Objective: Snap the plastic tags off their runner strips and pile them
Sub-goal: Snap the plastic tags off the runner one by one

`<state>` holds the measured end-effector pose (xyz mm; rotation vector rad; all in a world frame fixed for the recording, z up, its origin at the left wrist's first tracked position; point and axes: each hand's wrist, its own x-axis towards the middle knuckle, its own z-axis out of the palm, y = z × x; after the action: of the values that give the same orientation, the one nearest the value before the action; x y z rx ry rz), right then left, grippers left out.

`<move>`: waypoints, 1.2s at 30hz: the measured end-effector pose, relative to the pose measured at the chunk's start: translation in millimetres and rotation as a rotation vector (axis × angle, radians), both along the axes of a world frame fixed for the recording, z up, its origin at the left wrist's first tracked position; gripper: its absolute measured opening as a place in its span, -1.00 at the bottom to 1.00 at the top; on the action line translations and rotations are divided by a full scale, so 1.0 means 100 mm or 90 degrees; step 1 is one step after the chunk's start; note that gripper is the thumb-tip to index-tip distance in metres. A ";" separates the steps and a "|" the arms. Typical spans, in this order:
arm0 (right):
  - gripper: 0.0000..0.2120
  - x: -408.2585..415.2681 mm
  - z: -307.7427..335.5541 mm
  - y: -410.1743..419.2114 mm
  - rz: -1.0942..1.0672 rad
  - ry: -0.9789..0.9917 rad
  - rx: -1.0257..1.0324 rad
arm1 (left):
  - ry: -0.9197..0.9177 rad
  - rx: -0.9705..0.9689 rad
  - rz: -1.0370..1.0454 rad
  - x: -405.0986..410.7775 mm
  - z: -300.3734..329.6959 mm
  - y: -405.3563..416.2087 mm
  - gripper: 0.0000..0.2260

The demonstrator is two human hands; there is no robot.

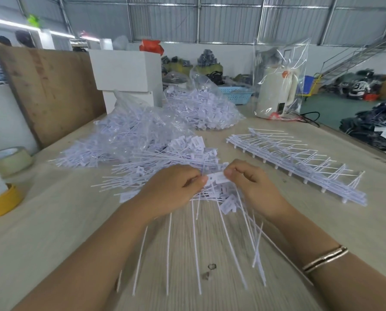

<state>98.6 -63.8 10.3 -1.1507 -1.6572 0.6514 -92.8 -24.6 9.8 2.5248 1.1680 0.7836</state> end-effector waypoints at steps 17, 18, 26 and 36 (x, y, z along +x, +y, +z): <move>-0.75 -0.06 -0.01 -0.01 0.055 0.247 -0.009 | -0.238 -0.020 -0.085 0.12 0.03 -0.11 -0.76; -0.75 -0.07 -0.01 -0.02 0.049 0.256 -0.004 | -0.247 -0.019 -0.087 0.13 0.04 -0.12 -0.76; -0.72 -0.12 0.01 -0.07 0.034 0.331 0.029 | -0.269 0.022 -0.073 0.21 0.05 -0.16 -0.73; -0.67 0.03 0.00 -0.01 -0.086 0.420 0.054 | -0.381 -0.019 -0.042 0.22 0.05 -0.15 -0.72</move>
<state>101.5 -64.4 10.0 -0.8510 -1.0269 0.7633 -70.8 -39.9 14.7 2.0576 0.8705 1.3617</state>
